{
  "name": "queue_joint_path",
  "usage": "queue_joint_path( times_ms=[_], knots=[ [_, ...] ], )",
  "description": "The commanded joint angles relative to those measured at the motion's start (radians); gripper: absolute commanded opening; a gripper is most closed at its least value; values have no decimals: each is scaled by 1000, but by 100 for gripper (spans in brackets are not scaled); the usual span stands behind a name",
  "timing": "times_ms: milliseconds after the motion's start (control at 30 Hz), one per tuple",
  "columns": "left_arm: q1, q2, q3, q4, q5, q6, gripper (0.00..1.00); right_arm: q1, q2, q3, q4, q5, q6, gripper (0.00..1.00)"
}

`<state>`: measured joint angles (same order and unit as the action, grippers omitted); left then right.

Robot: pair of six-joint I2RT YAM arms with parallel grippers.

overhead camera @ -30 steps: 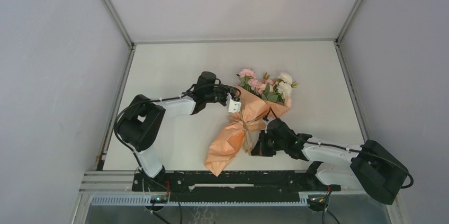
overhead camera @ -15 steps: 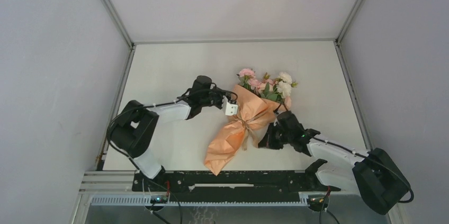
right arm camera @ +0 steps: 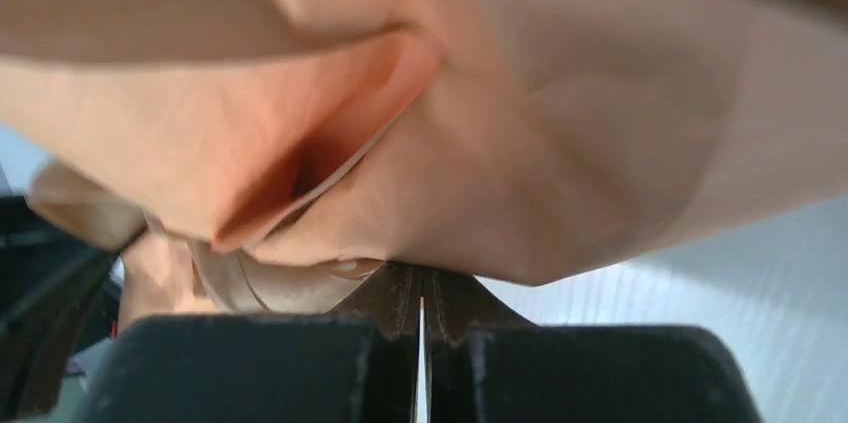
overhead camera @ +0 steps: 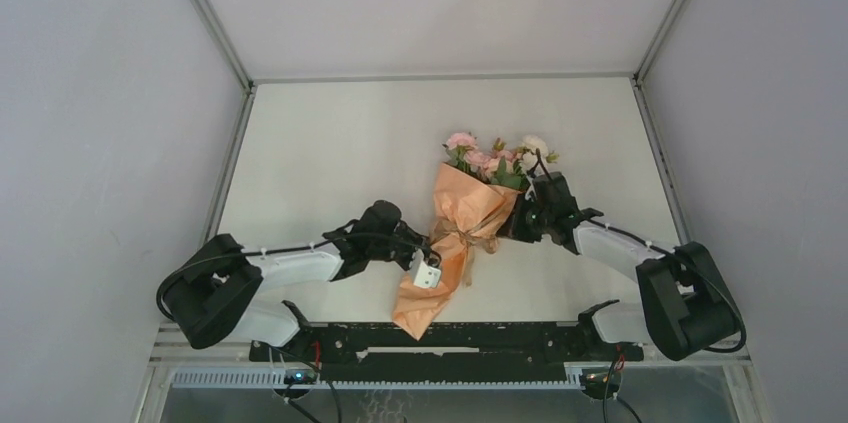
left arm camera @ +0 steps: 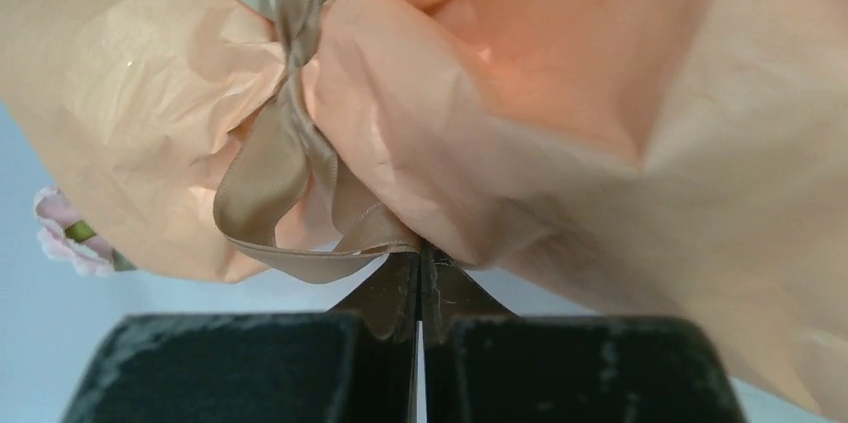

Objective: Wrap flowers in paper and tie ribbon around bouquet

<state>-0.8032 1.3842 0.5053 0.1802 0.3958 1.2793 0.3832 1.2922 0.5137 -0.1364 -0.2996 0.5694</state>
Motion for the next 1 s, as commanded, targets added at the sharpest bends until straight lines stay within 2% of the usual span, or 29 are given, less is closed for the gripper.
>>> queue_joint_path(
  times_ms=[0, 167, 367, 533, 667, 900, 967],
  knots=[
    [-64, -61, -58, 5, -14, -72, 0, -72, 50, 73, 105, 23, -60, 0],
    [-146, -84, -93, 114, -19, -177, 0, -91, 142, 182, 124, -25, -91, 0],
    [-165, -104, -111, 206, -28, -335, 0, -100, 174, 255, 92, -49, -124, 0],
    [-161, -133, -133, 179, -106, -324, 0, -163, 120, 253, -3, -18, -163, 0],
    [-148, -164, -165, 149, -154, -316, 0, -232, 48, 190, -37, -24, -154, 0],
    [-133, -201, -185, 167, -183, -357, 0, -231, -40, 118, -82, -32, -116, 0],
    [-133, -217, -185, 175, -187, -381, 0, -231, -67, 109, -116, -13, -114, 5]
  ],
)
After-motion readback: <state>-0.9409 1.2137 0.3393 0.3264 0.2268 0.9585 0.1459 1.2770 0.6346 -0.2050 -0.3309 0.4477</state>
